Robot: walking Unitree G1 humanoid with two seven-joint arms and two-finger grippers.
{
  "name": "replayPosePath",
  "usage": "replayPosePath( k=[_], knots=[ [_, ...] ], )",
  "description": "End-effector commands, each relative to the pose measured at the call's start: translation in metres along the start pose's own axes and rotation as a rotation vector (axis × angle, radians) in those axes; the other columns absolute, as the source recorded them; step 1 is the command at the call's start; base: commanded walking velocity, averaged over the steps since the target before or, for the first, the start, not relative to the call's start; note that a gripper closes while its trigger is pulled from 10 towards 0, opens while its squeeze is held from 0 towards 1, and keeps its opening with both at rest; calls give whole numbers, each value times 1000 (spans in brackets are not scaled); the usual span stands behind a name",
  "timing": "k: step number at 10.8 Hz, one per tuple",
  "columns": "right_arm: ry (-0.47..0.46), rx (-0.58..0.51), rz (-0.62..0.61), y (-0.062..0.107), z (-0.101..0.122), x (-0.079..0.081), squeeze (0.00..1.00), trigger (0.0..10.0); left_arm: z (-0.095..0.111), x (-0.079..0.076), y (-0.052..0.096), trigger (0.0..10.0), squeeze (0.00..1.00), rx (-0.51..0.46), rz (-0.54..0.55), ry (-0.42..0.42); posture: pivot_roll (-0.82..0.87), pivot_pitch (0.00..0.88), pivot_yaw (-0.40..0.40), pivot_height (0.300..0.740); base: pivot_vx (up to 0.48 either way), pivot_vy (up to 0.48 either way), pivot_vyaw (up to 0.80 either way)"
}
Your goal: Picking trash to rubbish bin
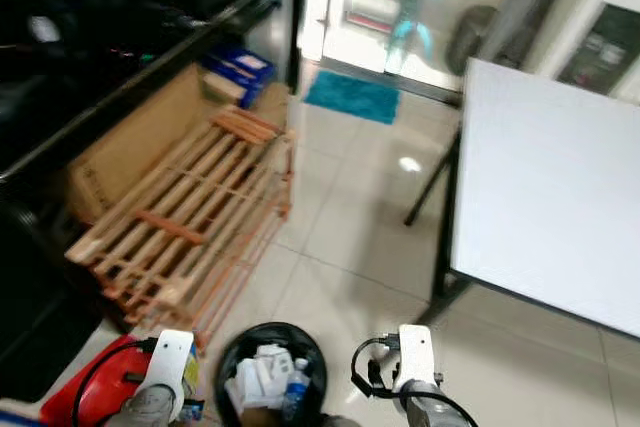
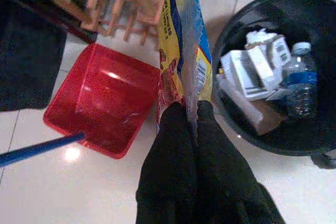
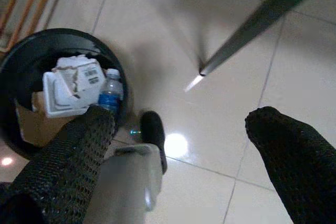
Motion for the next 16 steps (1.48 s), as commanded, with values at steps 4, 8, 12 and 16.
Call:
replayPosePath(
  k=[4,8,12,16],
  knots=[
    [11,-68,2,-2,23,-6,0,10000,30,-16,-2,10000,0,-81,-73,-7,-50,84,-101,740,0,0,0],
    [98,-204,241,-2,64,15,0,10000,70,-57,2,10000,0,-179,-306,-43,-84,163,-101,740,0,0,0],
    [148,-274,524,10,61,42,0,10000,59,-88,10,10000,0,-148,-464,-85,-132,252,-103,740,0,0,0],
    [150,-305,598,19,60,50,0,10000,57,-101,14,10000,0,-136,-520,-96,-153,274,-107,740,0,0,0]
  ],
)
Point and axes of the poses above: a point about 5 cm out from each wrist's last joint towards the gripper, its own y axis pointing back from the gripper into the wrist, its own z axis along the axis of the wrist's last joint, x = y × z, the point moved 2 cm from there along -y, pointing out of the wrist towards the gripper, and after that the axes turned 13 degrees about y, right-handed, at the moved point
